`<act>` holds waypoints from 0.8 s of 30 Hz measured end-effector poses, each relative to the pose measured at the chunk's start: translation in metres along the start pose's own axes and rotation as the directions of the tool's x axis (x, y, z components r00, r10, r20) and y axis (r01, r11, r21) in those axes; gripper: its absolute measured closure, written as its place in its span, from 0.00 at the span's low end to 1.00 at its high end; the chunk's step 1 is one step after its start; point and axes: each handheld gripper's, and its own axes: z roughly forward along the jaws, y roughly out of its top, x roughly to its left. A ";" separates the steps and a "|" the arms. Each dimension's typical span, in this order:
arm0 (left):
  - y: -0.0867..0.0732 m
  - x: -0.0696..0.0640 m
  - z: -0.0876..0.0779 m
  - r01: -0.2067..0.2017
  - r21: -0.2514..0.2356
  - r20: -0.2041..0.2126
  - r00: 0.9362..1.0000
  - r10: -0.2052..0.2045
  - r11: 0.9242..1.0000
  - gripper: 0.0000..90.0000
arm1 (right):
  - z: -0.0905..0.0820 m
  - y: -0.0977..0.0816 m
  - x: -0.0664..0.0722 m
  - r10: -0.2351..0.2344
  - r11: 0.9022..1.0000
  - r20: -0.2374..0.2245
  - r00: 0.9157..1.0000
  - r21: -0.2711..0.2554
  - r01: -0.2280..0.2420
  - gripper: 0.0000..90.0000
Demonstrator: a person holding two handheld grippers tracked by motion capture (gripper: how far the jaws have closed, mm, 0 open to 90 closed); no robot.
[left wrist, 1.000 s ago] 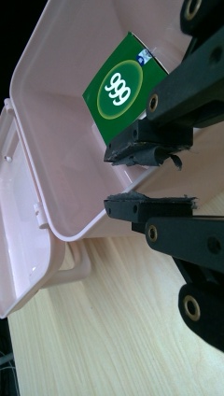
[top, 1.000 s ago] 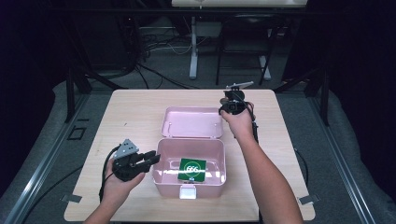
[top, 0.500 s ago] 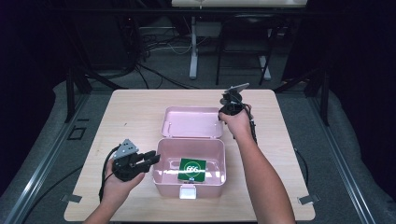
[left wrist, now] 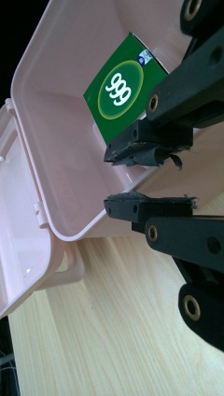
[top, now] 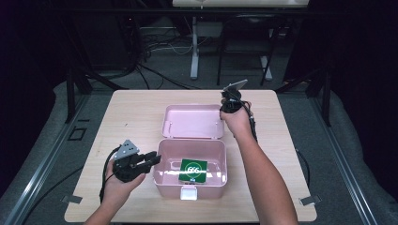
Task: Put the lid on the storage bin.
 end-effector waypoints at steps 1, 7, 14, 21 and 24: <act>0.000 0.000 0.000 0.000 0.000 0.000 1.000 0.000 1.000 0.80 | -0.003 0.000 0.000 -0.008 1.000 0.004 1.000 -0.010 0.008 0.96; 0.000 0.000 0.000 0.000 0.000 -0.001 1.000 0.000 1.000 0.80 | -0.024 0.000 0.003 -0.019 0.997 -0.010 1.000 -0.077 0.018 0.97; 0.000 0.000 0.000 -0.003 -0.001 -0.002 1.000 0.003 1.000 0.80 | -0.043 -0.007 0.003 -0.042 0.988 -0.037 0.998 -0.151 0.036 0.97; 0.000 0.000 0.000 0.001 0.000 -0.004 1.000 -0.001 1.000 0.80 | -0.062 -0.017 0.002 -0.065 0.974 -0.079 0.995 -0.221 0.046 0.97; 0.000 0.000 0.000 0.004 0.000 -0.002 1.000 -0.004 1.000 0.80 | -0.066 -0.020 0.003 -0.076 0.970 -0.082 0.994 -0.239 0.054 0.97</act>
